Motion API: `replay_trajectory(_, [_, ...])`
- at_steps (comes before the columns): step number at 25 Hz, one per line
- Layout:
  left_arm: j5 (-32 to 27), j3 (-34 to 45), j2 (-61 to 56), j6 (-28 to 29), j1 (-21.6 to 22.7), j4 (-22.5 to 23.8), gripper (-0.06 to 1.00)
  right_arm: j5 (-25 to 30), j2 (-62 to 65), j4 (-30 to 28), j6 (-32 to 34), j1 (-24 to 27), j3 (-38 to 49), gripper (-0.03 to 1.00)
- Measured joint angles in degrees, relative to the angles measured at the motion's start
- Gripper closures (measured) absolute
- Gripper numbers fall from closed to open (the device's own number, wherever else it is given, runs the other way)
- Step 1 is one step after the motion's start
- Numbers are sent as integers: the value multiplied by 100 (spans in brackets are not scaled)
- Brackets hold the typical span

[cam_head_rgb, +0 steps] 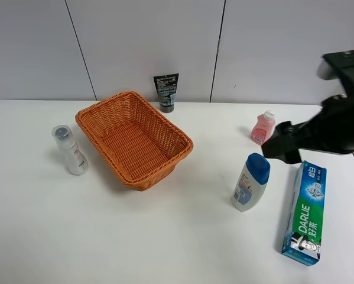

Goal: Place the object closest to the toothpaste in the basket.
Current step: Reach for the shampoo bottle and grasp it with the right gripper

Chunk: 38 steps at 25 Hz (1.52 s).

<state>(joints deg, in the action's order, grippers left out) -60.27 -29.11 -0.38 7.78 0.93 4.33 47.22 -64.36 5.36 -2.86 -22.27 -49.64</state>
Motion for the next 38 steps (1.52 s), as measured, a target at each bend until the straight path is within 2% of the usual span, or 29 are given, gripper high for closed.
replay_trajectory(8, [0,0,0,0,0,0,-5,118,-1449,24,-164,-523,-315,-3])
replay_trajectory(26, [0,0,0,0,0,0,-5,-241,-2551,90,-83,-531,-315,-1])
replay_trajectory(38, [0,0,0,0,0,0,-5,-306,-2603,322,64,-531,-315,3])
